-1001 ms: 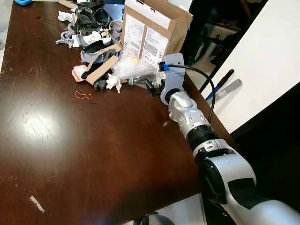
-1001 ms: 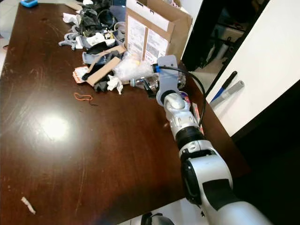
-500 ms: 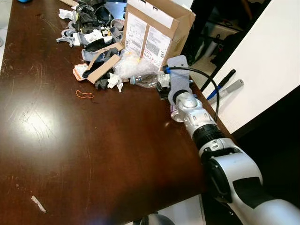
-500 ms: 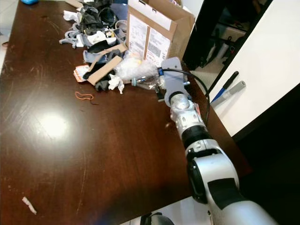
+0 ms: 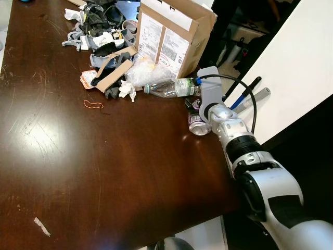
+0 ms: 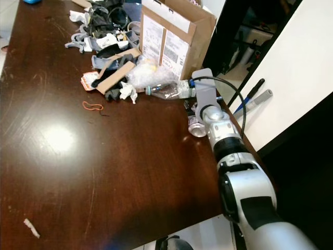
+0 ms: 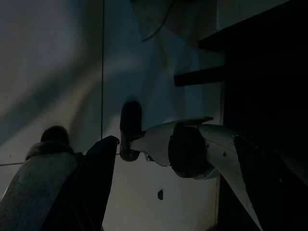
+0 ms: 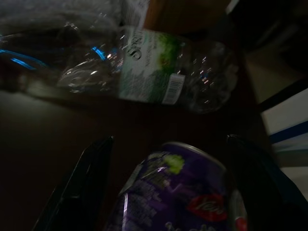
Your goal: Picking trash to rubbish bin
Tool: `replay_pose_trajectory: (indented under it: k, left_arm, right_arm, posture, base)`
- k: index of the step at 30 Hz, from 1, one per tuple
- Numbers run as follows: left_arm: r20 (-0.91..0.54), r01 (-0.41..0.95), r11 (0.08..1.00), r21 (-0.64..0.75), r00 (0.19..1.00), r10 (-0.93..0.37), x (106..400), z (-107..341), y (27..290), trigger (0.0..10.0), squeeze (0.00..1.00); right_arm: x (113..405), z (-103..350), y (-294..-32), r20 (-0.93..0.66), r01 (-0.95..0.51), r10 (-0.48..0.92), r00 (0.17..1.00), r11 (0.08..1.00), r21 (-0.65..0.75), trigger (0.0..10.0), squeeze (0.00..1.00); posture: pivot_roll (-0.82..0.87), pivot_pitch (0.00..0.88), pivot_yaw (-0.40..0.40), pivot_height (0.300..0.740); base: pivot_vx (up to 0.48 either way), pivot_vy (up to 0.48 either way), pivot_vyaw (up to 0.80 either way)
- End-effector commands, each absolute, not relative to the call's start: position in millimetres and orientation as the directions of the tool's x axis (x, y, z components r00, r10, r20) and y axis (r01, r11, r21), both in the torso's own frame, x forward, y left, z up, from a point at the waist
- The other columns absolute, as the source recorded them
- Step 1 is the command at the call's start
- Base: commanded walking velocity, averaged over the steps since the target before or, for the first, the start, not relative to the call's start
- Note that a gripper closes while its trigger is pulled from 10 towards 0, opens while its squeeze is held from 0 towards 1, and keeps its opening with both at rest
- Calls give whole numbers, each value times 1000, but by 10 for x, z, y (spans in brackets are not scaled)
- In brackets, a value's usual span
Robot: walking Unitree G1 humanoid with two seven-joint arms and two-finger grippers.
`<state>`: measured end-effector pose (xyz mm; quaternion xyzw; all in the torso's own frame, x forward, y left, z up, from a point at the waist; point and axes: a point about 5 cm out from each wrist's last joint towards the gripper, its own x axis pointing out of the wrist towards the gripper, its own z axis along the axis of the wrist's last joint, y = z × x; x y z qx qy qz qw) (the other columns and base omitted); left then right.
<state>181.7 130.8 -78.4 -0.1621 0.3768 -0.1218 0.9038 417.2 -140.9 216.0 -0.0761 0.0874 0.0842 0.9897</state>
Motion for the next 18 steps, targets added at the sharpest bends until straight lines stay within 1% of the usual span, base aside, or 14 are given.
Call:
replay_pose_trajectory:
  k: [1, 3, 5, 9, 12, 13, 14, 18]
  left_arm:
    - [-740, 14, 905, -426, 569, -358, 1357, -994, 1228, 10000, 0]
    - [-742, 13, 904, -427, 567, -358, 1352, -996, 1229, 10000, 0]
    - [-742, 13, 904, -427, 567, -359, 1352, -997, 1228, 10000, 0]
    - [-742, 20, 905, -426, 565, -362, 1365, -993, 1223, 10000, 0]
    - [-740, 23, 905, -426, 567, -362, 1382, -987, 1220, 10000, 0]
    - [-739, 23, 905, -425, 569, -362, 1393, -984, 1222, 10000, 0]
    - [-736, 23, 905, -425, 573, -361, 1409, -978, 1228, 10000, 0]
    - [-736, 22, 905, -425, 573, -359, 1405, -979, 1235, 10000, 0]
  right_arm:
    - [4166, 2253, -1520, -212, -216, 196, 957, 973, -77, 10000, 0]
    - [4155, 2298, -1541, -221, -249, 225, 949, 965, -87, 10000, 0]
    - [4148, 2308, -1574, -234, -254, 223, 946, 961, -110, 10000, 0]
    - [4124, 2219, -1651, -282, -241, 189, 941, 957, -161, 10000, 0]
    - [4096, 2121, -1632, -321, -260, 201, 926, 953, -154, 10000, 0]
    - [4075, 2052, -1605, -346, -281, 217, 913, 949, -144, 10000, 0]
    - [4022, 1939, -1559, -396, -325, 259, 881, 939, -110, 10000, 0]
    - [3971, 1887, -1549, -430, -360, 300, 852, 931, -64, 10000, 0]
  posture:
    - [137, 235, -196, 740]
    - [130, 233, -193, 740]
    - [130, 233, -193, 740]
    - [126, 226, -191, 740]
    - [127, 225, -191, 740]
    - [129, 226, -192, 740]
    - [130, 225, -194, 740]
    - [129, 226, -194, 740]
  base:
    - [0, 0, 0]
    - [0, 0, 0]
    - [0, 0, 0]
    - [0, 0, 0]
    - [0, 0, 0]
    - [0, 0, 0]
    - [0, 0, 0]
    - [0, 0, 0]
